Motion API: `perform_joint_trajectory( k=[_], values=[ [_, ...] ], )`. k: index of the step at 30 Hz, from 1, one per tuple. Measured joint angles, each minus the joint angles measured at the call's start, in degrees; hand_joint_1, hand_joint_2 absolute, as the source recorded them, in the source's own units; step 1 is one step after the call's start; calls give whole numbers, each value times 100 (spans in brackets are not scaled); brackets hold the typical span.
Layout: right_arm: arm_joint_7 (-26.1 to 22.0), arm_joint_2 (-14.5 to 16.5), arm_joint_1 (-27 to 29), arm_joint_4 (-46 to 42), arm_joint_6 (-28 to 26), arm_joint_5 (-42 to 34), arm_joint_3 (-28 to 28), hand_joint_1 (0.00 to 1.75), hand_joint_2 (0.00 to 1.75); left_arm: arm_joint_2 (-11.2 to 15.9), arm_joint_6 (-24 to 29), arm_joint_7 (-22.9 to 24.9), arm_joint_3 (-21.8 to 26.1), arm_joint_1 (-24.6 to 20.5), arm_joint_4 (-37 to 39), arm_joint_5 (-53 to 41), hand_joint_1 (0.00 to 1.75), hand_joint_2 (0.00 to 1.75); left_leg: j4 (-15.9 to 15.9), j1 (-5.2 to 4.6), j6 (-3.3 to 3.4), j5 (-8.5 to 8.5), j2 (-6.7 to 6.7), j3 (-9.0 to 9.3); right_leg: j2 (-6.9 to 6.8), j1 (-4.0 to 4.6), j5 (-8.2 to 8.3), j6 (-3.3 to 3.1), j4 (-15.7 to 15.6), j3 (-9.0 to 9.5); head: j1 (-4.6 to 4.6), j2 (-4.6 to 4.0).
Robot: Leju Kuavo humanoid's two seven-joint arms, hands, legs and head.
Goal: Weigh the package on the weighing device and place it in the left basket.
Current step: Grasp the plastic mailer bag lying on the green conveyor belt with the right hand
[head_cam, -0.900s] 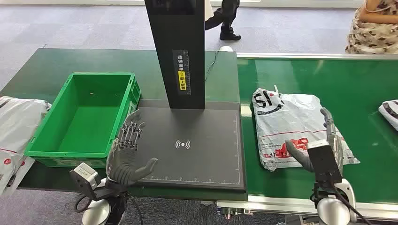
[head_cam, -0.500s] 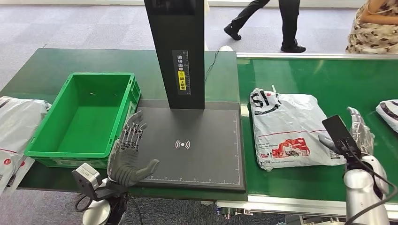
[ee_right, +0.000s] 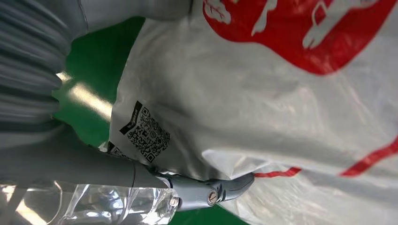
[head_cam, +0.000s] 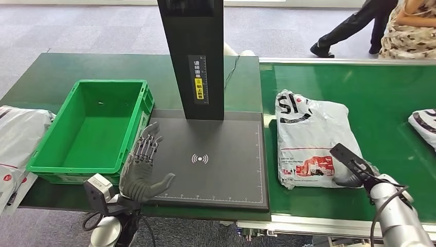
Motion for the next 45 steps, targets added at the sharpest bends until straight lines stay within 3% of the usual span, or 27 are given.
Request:
perform_joint_trajectory(
  k=[8,15,26,29,36,45],
  values=[
    [-97,11,-29,33,-194,-224,242,175,175,14,34,9,11,182,-10,-6,0,175,0,-2,0,0,0,2,-1,0,0,0,-1,4,-1,0],
    [-197,108,251,-553,-620,-609,305,175,175,14,36,13,60,297,-56,-33,0,175,0,-2,0,0,-1,0,-3,-1,0,0,1,3,0,0],
    [-1347,488,1052,-2840,-2181,-1680,200,175,175,-38,136,-114,114,488,-176,-112,0,175,-2,-1,0,0,-3,-3,-4,0,-2,0,0,0,0,0],
    [-1578,632,1312,-3613,-2334,-1835,205,175,175,-51,158,-140,115,479,-177,-114,0,175,-2,-1,0,0,-2,-2,-3,0,-2,0,1,-1,-1,0],
    [-1950,795,1806,-5121,-1939,-2018,642,175,175,-56,254,-266,115,377,-175,-104,0,175,-3,-1,0,0,0,-1,-1,0,-1,0,1,0,1,0],
    [-1518,806,1847,-5512,-715,-2427,1910,175,175,-74,297,-302,112,292,-175,-102,0,175,-3,-1,0,0,5,1,3,1,-1,-1,1,0,0,0]
  ],
)
